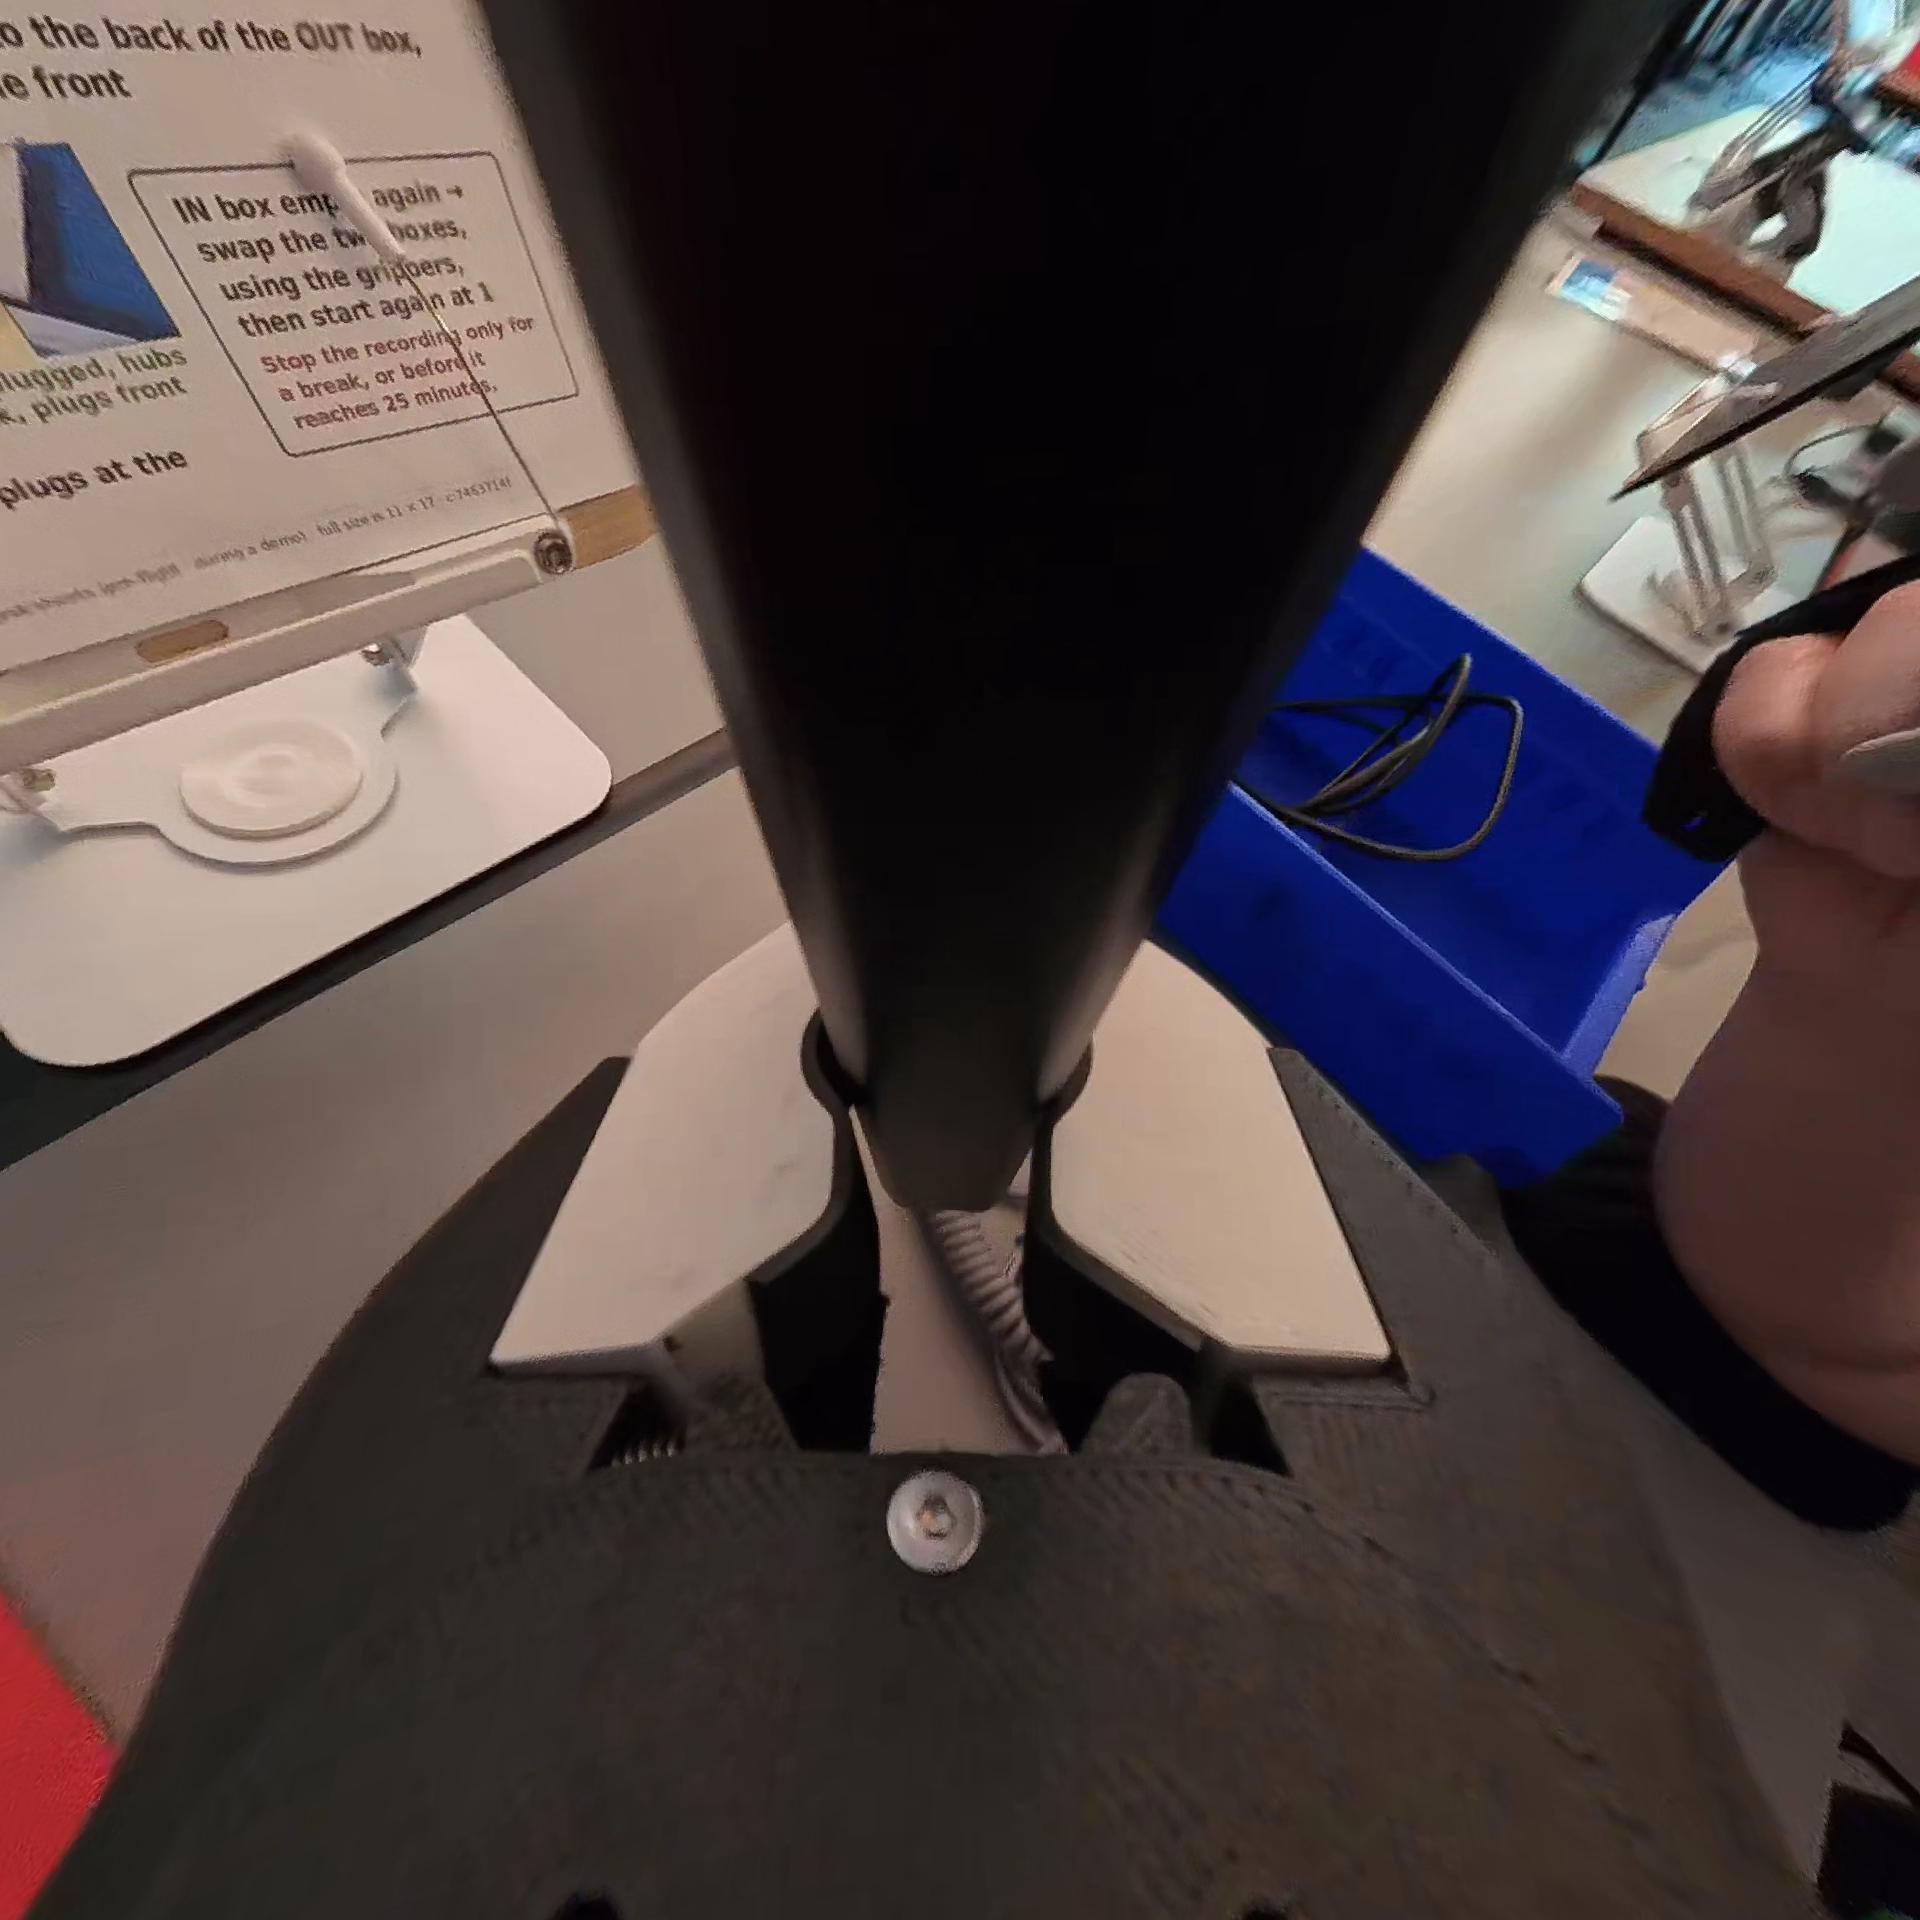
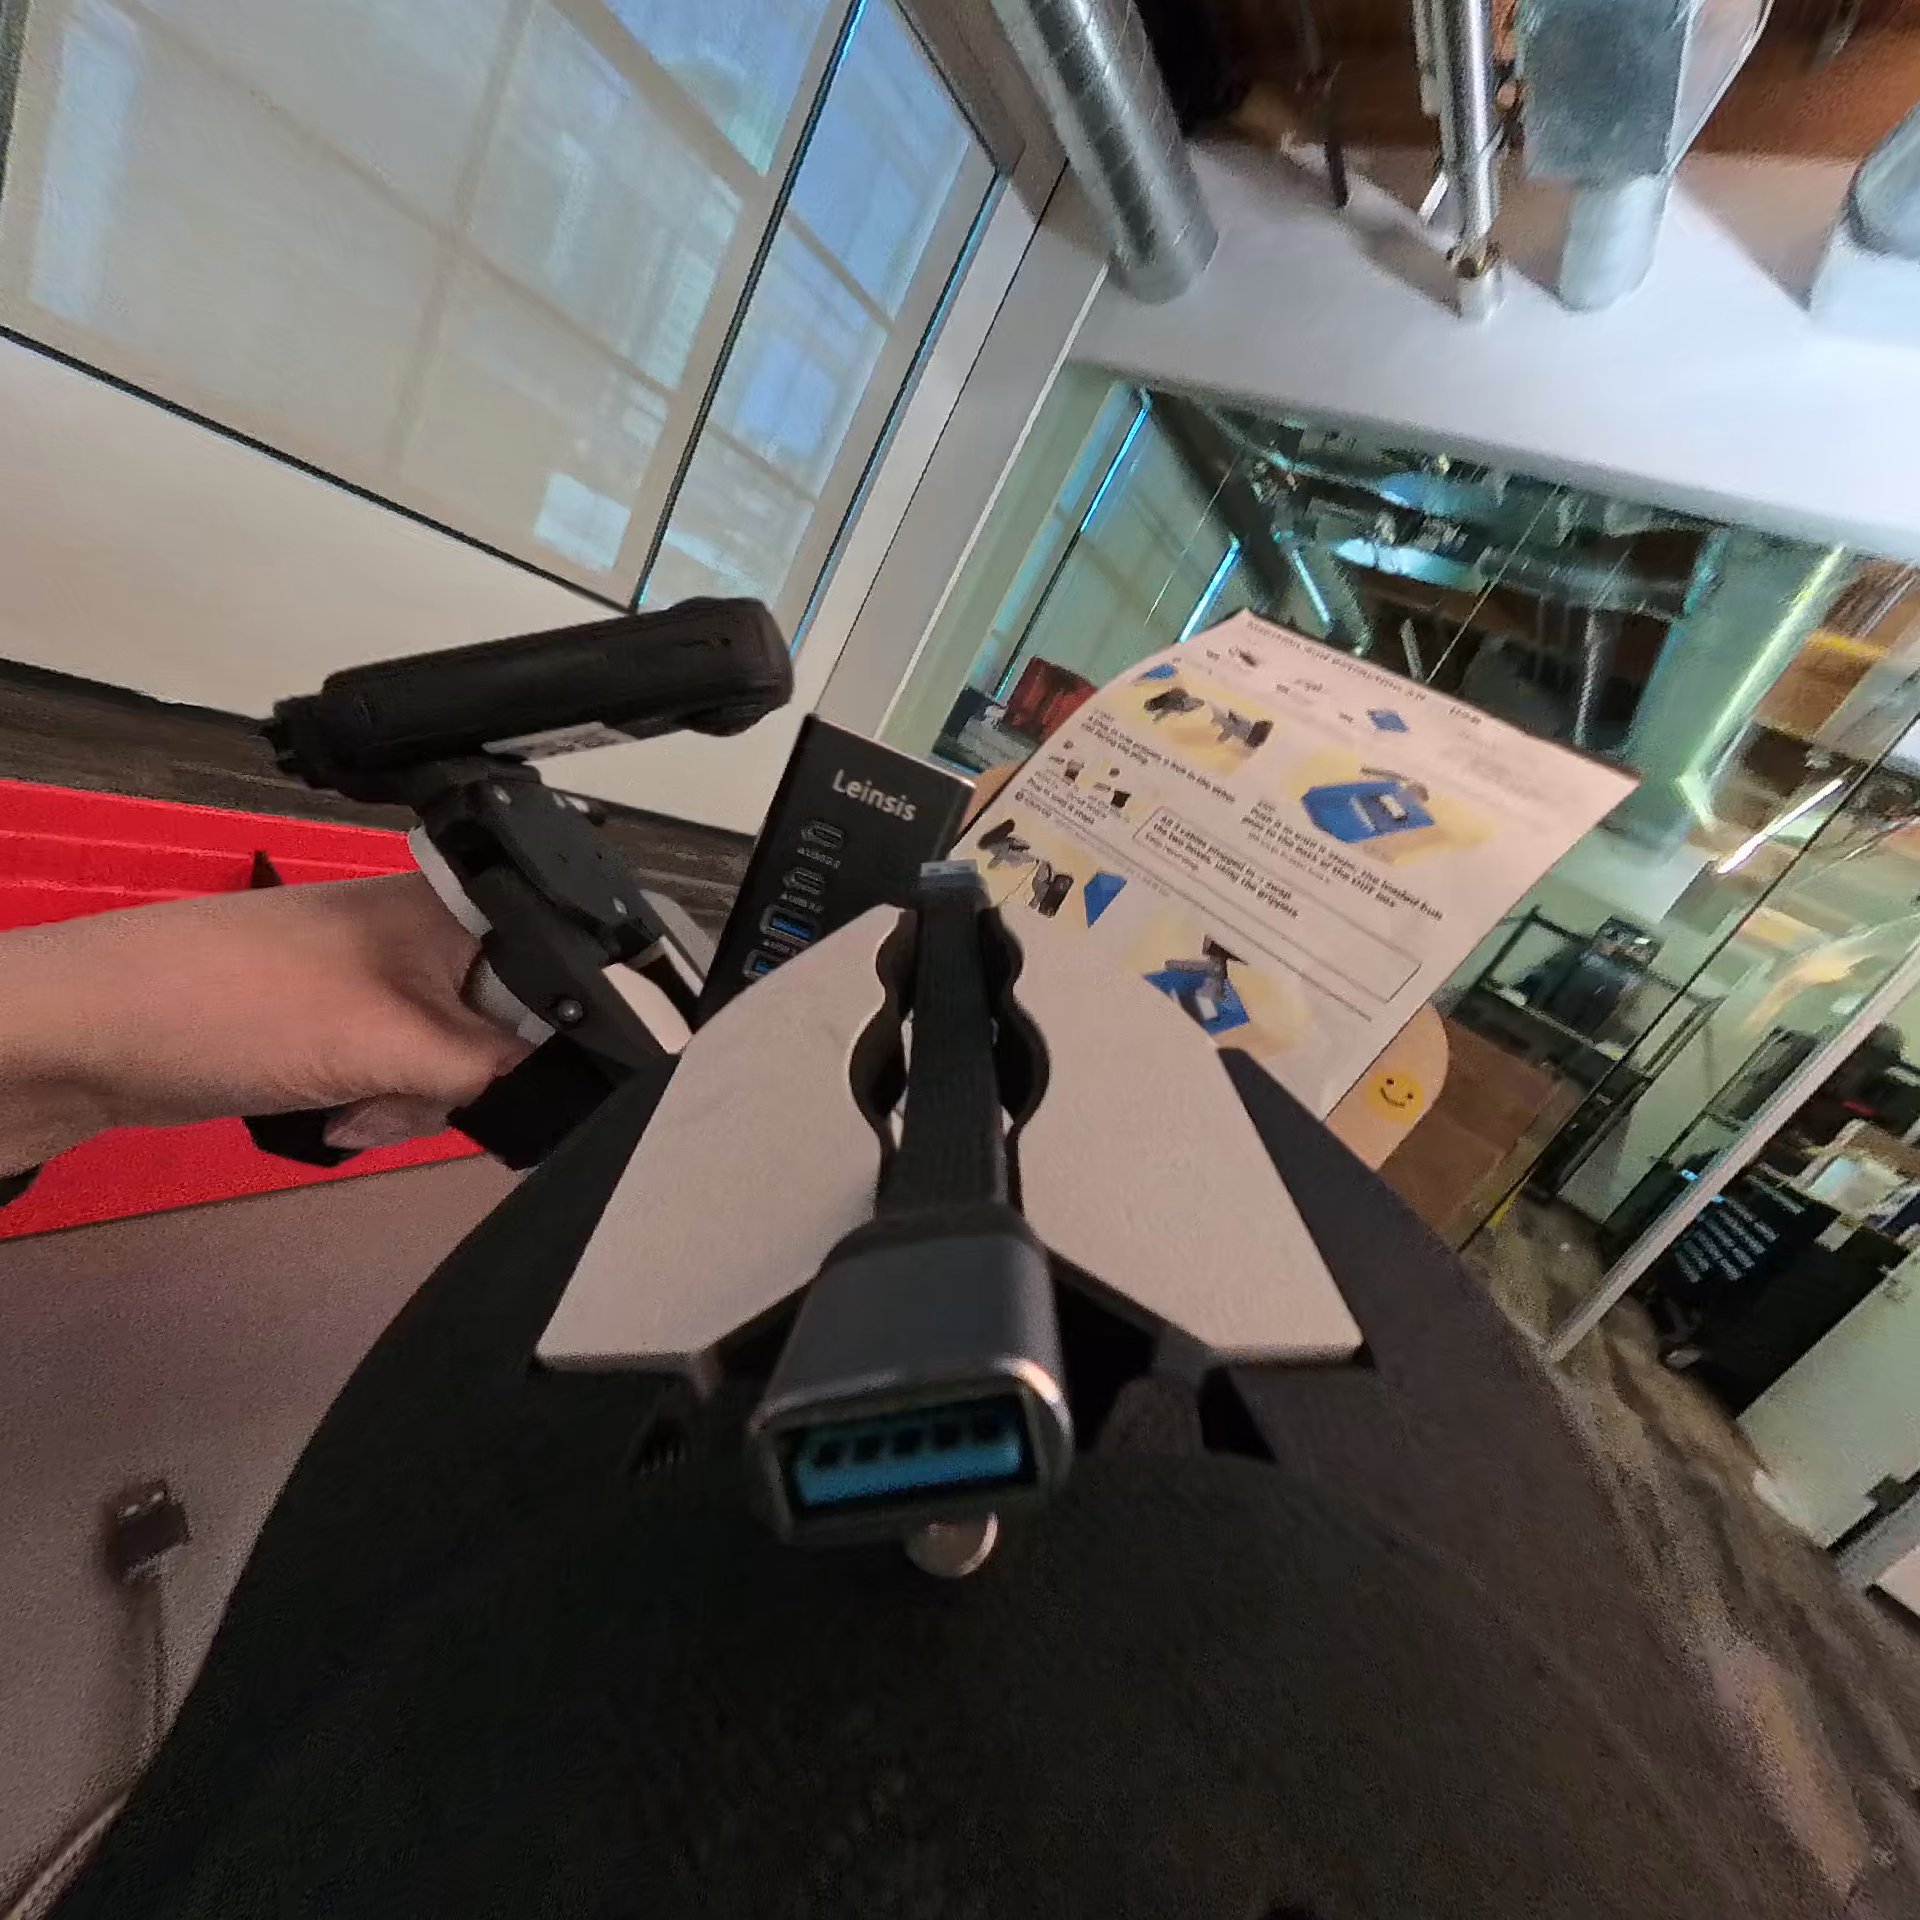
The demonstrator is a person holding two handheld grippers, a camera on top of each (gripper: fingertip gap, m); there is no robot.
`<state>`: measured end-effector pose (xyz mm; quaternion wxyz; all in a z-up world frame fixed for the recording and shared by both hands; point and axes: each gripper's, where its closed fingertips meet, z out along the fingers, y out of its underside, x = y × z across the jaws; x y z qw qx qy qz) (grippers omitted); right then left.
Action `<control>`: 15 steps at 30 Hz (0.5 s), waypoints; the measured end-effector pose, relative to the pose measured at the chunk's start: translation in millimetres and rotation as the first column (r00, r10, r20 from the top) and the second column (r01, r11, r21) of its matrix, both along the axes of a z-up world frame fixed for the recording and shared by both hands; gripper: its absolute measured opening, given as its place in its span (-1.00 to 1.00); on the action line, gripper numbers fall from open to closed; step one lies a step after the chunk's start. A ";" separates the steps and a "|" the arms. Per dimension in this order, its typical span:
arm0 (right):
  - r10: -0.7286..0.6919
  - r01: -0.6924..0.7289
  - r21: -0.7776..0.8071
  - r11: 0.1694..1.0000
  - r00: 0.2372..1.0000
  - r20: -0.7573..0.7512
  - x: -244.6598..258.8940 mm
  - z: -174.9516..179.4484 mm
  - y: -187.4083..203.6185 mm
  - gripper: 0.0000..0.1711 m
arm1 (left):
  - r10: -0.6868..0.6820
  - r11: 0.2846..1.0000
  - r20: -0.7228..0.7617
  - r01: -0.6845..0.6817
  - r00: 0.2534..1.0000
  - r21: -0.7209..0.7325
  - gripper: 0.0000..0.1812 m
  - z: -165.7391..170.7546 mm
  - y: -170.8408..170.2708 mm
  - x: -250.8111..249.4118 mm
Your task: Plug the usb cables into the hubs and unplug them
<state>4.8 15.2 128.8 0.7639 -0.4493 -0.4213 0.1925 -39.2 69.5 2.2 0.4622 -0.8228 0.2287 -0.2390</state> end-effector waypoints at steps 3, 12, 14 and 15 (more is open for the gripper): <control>-0.002 0.002 0.022 1.000 1.000 -0.009 -8.8 1.1 -10.7 -0.85 | -0.011 1.000 -0.051 0.011 0.999 0.001 -0.67 7.2 -15.0 -0.3; 0.100 -0.104 -0.093 0.990 0.994 -0.049 -31.5 -12.4 -18.7 -0.84 | -0.006 0.999 0.003 0.005 1.000 0.048 -0.67 21.9 -27.0 1.4; 0.160 -0.169 -0.128 0.977 0.984 -0.079 -33.8 -11.5 -23.6 -0.85 | -0.013 0.998 0.003 0.013 1.000 0.060 -0.67 21.8 -27.6 3.2; 0.199 -0.212 -0.152 0.965 0.976 -0.092 -34.7 -11.2 -26.2 -0.85 | -0.012 0.998 -0.005 0.012 1.000 0.064 -0.67 21.5 -28.2 2.8</control>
